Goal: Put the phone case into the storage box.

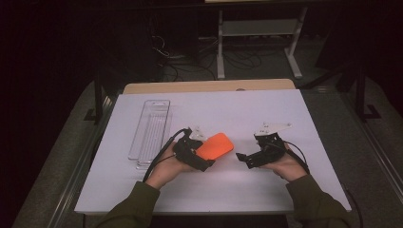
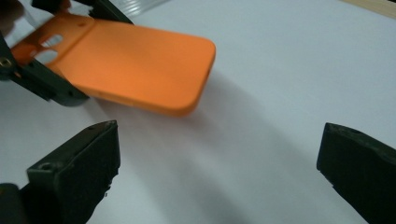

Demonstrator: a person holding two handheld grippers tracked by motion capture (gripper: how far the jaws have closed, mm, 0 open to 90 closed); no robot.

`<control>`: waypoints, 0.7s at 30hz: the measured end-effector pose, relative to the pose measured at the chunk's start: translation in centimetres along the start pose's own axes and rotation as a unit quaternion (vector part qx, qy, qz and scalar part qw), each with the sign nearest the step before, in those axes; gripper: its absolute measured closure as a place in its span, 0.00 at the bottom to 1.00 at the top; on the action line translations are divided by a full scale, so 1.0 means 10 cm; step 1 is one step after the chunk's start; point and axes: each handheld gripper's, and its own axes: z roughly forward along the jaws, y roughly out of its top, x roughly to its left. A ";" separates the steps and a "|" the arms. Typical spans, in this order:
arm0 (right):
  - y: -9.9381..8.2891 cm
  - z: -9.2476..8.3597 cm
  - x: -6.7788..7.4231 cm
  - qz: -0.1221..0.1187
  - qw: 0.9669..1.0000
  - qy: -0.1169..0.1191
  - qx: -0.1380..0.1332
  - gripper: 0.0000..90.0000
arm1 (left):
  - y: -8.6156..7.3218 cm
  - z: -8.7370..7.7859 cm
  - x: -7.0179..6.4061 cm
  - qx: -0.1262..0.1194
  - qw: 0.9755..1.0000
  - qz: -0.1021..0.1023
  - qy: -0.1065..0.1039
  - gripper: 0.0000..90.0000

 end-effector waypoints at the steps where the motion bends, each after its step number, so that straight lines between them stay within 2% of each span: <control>1: -0.02 0.00 0.01 -0.001 1.000 -0.003 0.000 0.00 | 0.00 0.00 0.01 0.002 1.000 0.000 0.001 0.17; 5: -0.10 0.05 0.04 0.011 1.000 -0.006 -0.002 0.00 | -0.01 -0.01 0.03 -0.002 1.000 -0.010 0.003 0.17; 8: -0.15 0.10 0.07 -0.002 1.000 -0.015 0.003 0.00 | -0.02 -0.01 0.05 -0.006 1.000 -0.017 0.005 0.17; 13: -0.16 0.14 0.10 -0.006 1.000 -0.011 0.007 0.00 | -0.03 -0.02 0.07 -0.006 1.000 -0.023 0.005 0.17; 17: -0.18 0.15 0.10 0.011 1.000 -0.013 -0.002 0.00 | -0.04 -0.03 0.08 -0.007 1.000 -0.025 0.006 0.17; 18: -0.18 0.15 0.09 0.005 1.000 -0.016 -0.006 0.00 | -0.04 -0.03 0.08 -0.007 1.000 -0.026 0.005 0.17; 21: -0.18 0.15 0.08 0.011 1.000 -0.017 -0.015 0.00 | -0.04 -0.04 0.09 -0.008 1.000 -0.026 0.005 0.17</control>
